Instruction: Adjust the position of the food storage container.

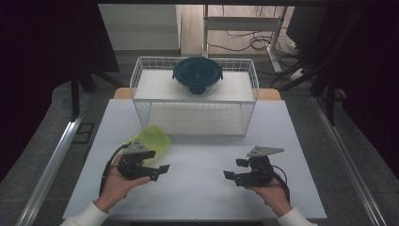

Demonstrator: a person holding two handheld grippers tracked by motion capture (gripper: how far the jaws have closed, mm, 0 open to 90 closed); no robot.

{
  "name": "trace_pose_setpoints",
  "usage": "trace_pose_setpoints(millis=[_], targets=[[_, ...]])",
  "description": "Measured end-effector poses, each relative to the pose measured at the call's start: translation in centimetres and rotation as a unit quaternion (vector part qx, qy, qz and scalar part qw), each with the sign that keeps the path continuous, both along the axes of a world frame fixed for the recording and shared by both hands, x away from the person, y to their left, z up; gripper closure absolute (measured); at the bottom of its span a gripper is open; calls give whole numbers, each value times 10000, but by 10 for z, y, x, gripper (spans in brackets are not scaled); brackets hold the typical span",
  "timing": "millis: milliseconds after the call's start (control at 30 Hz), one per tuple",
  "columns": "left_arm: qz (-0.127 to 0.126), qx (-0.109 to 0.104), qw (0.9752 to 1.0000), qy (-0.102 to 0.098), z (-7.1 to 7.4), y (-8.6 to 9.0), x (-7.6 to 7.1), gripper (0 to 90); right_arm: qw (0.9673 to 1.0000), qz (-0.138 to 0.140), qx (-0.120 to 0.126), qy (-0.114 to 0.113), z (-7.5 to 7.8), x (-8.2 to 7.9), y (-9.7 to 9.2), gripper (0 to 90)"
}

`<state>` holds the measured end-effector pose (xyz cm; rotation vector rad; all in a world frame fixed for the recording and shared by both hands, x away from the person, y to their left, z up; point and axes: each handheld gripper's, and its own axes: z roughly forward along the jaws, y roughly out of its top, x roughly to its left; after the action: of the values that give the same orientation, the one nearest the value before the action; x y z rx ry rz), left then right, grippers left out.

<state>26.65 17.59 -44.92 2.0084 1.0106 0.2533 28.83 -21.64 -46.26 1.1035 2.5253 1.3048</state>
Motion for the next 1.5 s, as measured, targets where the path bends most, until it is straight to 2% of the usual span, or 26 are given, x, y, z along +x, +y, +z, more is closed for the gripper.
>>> trace_pose_setpoints(millis=[133, 200, 267, 400, 433, 500, 533, 600, 667, 767, 833, 967, 1067, 1233, 1367, 1500], targets=[[333, -10, 9994, -127, 14, 16, 14, 274, 10000, 3, -21, -28, 0, -1, -5, 264], [518, 39, 9985, -156, 20, 26, 25, 300, 10000, -23, -22, -32, 0, -1, -8, 264], [619, 67, 9980, -98, 22, 33, 36, 334, 10000, -56, -16, -37, 0, 0, -13, 264], [765, -60, 9970, 133, 18, 48, 64, 387, 9998, -174, 17, -3, 1, 2, -19, 264], [780, -2, 9969, 136, 16, 50, 69, 409, 9998, -183, 15, -4, 0, 2, -20, 265], [859, 289, 9958, 113, 9, 53, 79, 454, 9998, -200, 6, 13, -1, 4, -20, 264], [869, 508, 9949, 76, 6, 54, 85, 480, 9998, -205, 2, 38, -1, 4, -20, 264], [925, 748, 9929, 2, -2, 57, 94, 577, 9998, -198, -41, 48, -2, 5, -19, 264], [951, 800, 9922, 69, -7, 60, 102, 702, 9998, -183, -53, 43, -3, 5, -19, 264], [831, 941, 9919, 196, -12, 65, 111, 848, 9998, -194, -77, 64, -4, 5, -19, 264], [820, 989, 9912, 326, -16, 71, 117, 891, 9998, -197, -68, 71, -5, 5, -20, 264], [910, 1208, 9874, 471, -24, 76, 128, 900, 9997, -231, -76, 101, -7, 7, -21, 264], [893, 1221, 9871, 526, -29, 76, 134, 900, 9995, -249, -88, 145, -9, 7, -21, 263], [797, 1356, 9852, 680, -37, 74, 139, 900, 9995, -238, 33, 217, -8, 7, -21, 262], [751, 1318, 9859, 707, -37, 73, 140, 900, 9993, -262, 80, 268, -9, 8, -23, 262], [552, 1524, 9837, 778, -41, 66, 140, 900, 9992, -285, 94, 275, -9, 9, -24, 262]])
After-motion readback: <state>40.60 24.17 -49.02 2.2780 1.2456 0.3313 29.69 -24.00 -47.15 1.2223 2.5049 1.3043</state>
